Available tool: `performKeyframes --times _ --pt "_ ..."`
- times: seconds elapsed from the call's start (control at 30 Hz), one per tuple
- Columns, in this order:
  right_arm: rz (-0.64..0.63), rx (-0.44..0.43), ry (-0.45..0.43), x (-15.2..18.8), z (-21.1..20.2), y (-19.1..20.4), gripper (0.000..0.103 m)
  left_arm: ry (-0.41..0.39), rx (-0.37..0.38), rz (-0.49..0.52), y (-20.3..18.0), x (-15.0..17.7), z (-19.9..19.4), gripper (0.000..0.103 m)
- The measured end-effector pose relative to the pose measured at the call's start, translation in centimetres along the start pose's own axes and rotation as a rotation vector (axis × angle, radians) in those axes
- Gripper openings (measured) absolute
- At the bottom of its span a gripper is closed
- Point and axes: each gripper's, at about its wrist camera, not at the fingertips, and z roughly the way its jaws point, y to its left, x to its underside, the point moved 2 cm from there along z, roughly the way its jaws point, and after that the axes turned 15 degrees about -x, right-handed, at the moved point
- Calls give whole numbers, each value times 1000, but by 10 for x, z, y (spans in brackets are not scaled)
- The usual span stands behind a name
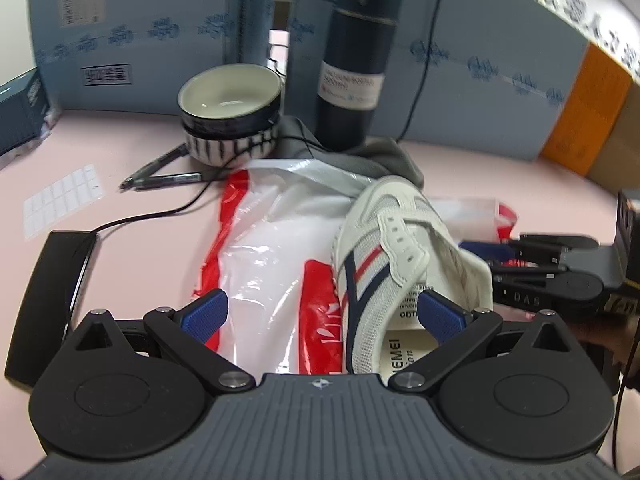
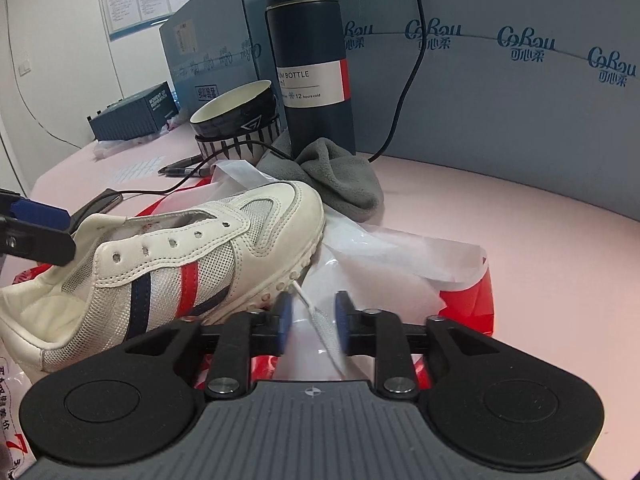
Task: Lace up shoes with both hands
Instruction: 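Carry the lace end toward the sneaker eyelets with the right gripper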
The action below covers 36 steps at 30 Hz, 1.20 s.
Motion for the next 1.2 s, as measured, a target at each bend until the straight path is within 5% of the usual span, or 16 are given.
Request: performKeyframes --times 0.13,0.27,0.53,0.6,0.73,0.87,0.93,1.2 --pt "15 12 -21 -1 -2 3 9 -29 23 84 -8 4 1 49" --pt "5 12 -35 -6 -8 9 7 -38 44 128 -10 3 1 34" --pt "-37 -13 -39 -21 -28 26 6 -75 -43 181 8 -8 4 36" --pt "-67 -8 -27 -25 -31 31 6 -88 -36 174 13 -10 -1 42" --pt "-141 45 34 -24 -28 35 6 -167 -5 154 18 -13 -25 71" --pt "-159 94 72 -8 -16 27 8 -208 23 193 13 -11 -40 73" --pt "-151 103 72 0 -13 23 16 -210 27 207 10 -9 -42 74" --pt "-155 96 25 7 -18 23 18 -196 35 227 -1 -5 -42 74"
